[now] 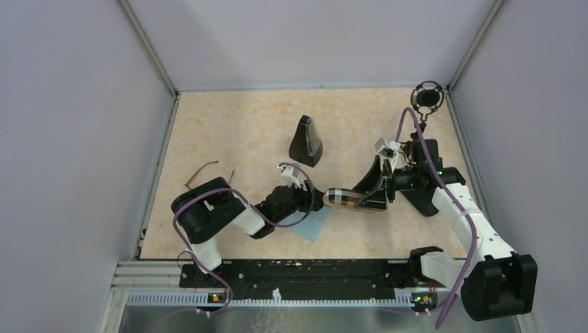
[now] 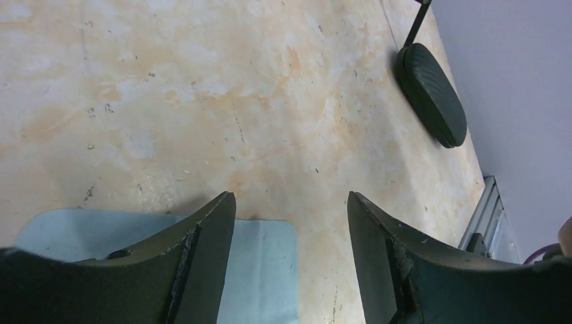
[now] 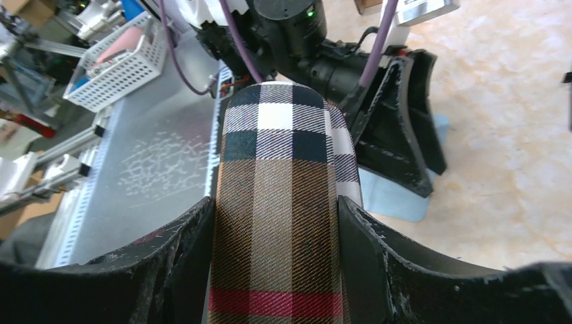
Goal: Organize the sunglasses
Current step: Open the sunglasses case at the center of the board, then place the sunglasses case at the center of the board.
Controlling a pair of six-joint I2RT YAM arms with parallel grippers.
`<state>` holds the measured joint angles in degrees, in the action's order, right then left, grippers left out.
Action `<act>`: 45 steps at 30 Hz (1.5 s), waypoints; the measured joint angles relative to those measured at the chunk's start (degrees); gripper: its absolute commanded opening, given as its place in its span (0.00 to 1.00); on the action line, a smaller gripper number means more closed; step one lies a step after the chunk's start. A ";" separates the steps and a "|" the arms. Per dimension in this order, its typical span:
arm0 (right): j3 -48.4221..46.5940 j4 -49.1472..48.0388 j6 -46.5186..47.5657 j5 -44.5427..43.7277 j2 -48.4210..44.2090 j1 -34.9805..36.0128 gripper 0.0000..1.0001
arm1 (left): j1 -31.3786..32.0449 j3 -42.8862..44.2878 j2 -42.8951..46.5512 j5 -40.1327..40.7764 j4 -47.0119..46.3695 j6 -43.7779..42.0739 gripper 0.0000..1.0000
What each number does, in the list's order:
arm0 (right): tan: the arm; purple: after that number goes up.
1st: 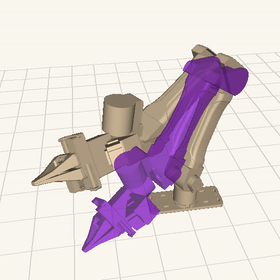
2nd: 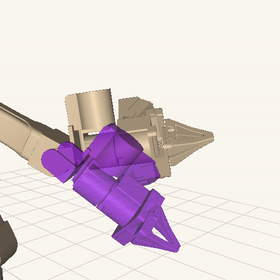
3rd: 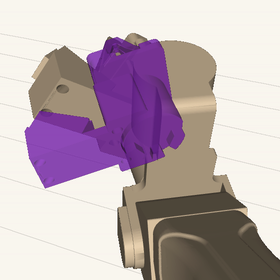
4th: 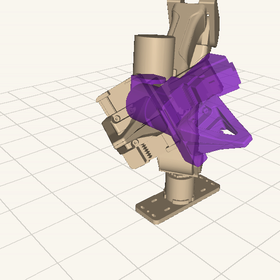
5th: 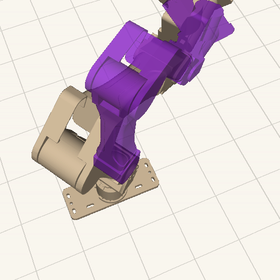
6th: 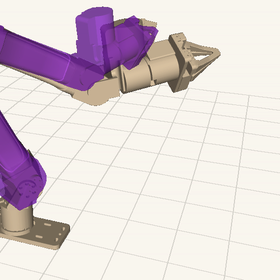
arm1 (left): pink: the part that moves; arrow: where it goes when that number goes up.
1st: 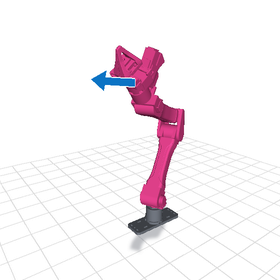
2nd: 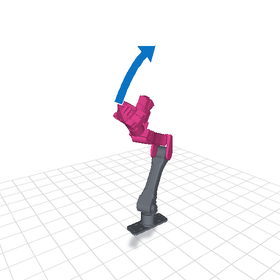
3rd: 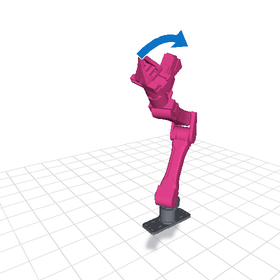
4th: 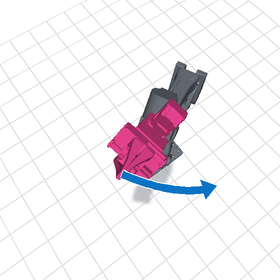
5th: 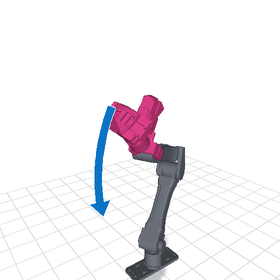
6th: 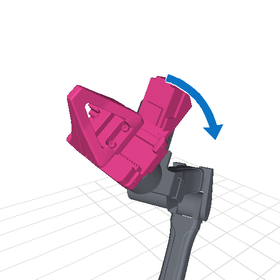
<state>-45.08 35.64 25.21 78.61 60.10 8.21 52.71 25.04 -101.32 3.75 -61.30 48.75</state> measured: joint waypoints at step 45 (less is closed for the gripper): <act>-35.78 6.36 -3.32 -9.92 57.81 7.65 0.99 | -0.50 -0.66 57.31 9.88 56.87 -19.87 0.74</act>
<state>-80.86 42.00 21.89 68.69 117.91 15.86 52.21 24.38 -44.01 13.63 -4.43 28.88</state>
